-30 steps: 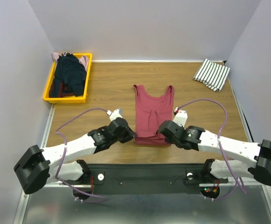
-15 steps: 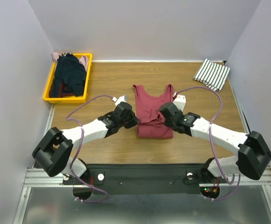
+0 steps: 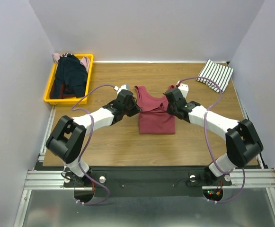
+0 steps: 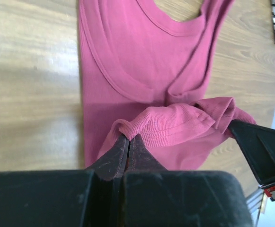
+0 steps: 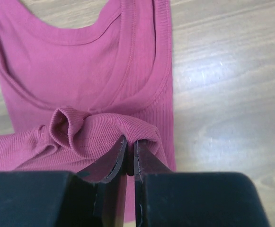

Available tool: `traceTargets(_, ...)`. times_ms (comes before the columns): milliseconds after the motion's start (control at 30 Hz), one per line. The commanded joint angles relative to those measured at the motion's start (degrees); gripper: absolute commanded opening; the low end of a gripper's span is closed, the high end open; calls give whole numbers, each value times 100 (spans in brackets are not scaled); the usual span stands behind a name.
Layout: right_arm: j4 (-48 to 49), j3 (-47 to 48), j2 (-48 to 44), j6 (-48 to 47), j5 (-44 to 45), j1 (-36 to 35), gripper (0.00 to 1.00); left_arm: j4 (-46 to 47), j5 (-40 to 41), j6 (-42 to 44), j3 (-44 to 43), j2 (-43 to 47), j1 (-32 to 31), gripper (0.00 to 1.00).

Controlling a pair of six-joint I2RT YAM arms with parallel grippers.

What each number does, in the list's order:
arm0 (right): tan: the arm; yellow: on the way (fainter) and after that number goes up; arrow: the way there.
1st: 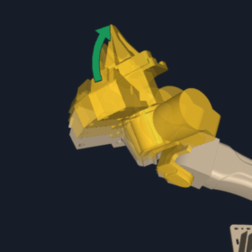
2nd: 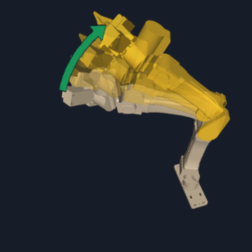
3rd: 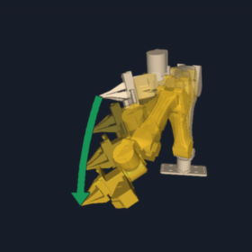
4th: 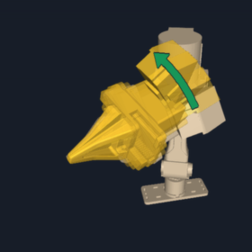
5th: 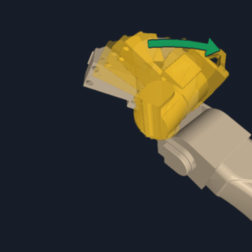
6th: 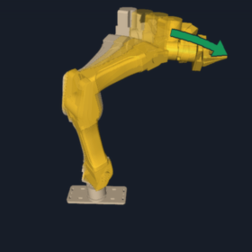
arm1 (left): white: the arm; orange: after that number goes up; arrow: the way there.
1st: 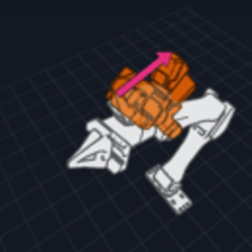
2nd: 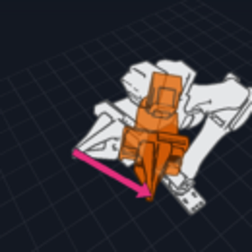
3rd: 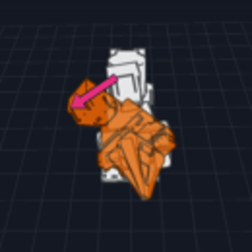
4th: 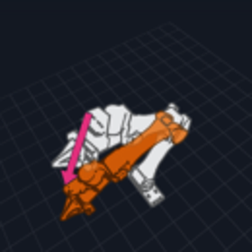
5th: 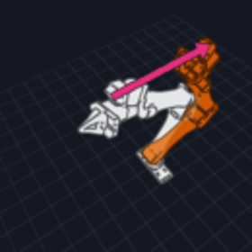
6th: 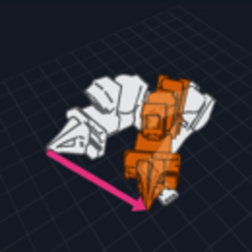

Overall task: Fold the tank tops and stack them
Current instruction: Fold the tank top

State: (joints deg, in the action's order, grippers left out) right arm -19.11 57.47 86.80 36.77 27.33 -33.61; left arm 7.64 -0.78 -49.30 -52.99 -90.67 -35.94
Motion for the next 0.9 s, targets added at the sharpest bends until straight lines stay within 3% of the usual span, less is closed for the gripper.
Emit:
traceTargets(0,540,326,389,-276,-184,249,0,220,-229,280,-484,-442,219,0)
traceTargets(200,909,501,1021,-399,-474,539,2,563,-493,342,-686,-1004,360,0)
traceTargets(233,927,519,1084,-399,-501,557,7,633,-537,368,-721,-1048,377,0)
traceTargets(300,927,572,1145,-399,-518,574,16,695,-520,386,-739,-1128,378,15)
traceTargets(333,936,581,1120,-390,-492,583,27,739,-503,386,-704,-1119,378,22)
traceTargets(367,936,581,1085,-390,-492,574,32,852,-494,386,-678,-1067,386,30)
traceTargets(400,936,598,1058,-390,-475,583,37,897,-468,395,-660,-1032,395,33)
traceTargets(433,927,642,997,-416,-431,583,49,949,-467,412,-668,-953,413,38)
traceTargets(533,927,721,848,-478,-273,574,65,941,-432,526,-738,-830,448,43)
traceTargets(667,866,739,654,-549,-141,583,71,749,-318,623,-853,-575,492,51)
traceTargets(767,795,608,312,-496,-254,583,71,581,-143,685,-853,-452,501,51)
traceTargets(867,786,345,153,-417,-604,574,65,520,-150,623,-766,-390,492,50)
